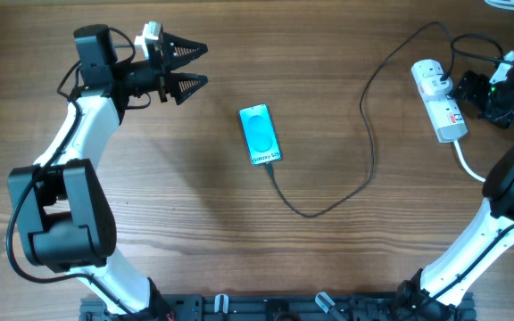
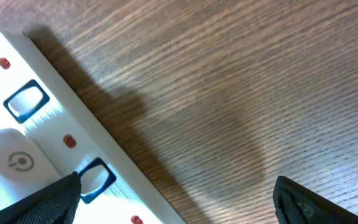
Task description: Plug charger to phone and switch on socket
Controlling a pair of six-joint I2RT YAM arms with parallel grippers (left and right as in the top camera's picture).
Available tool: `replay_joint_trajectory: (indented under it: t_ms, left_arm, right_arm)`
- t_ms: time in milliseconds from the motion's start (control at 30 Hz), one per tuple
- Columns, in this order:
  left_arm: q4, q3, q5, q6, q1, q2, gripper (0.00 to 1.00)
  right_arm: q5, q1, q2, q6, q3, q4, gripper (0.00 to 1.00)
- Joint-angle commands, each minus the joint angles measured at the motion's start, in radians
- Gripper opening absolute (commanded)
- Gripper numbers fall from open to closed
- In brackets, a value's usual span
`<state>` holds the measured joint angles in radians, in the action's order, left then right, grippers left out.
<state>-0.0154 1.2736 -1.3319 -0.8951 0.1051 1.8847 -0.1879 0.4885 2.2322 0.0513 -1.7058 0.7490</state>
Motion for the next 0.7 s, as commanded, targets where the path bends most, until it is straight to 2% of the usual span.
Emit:
replay_joint_trajectory:
  t_ms: [0,667]
  left_arm:
    - [0.003,0.002,-0.001,0.021,0.005,-0.014,1.00]
    - [0.003,0.002,-0.001,0.021,0.005,-0.014,1.00]
  right_arm:
    - [-0.037,-0.008,-0.010,0.001,0.013,0.011,1.00]
    - [-0.012,-0.008,0.003,0.034,0.013,0.008,1.00]
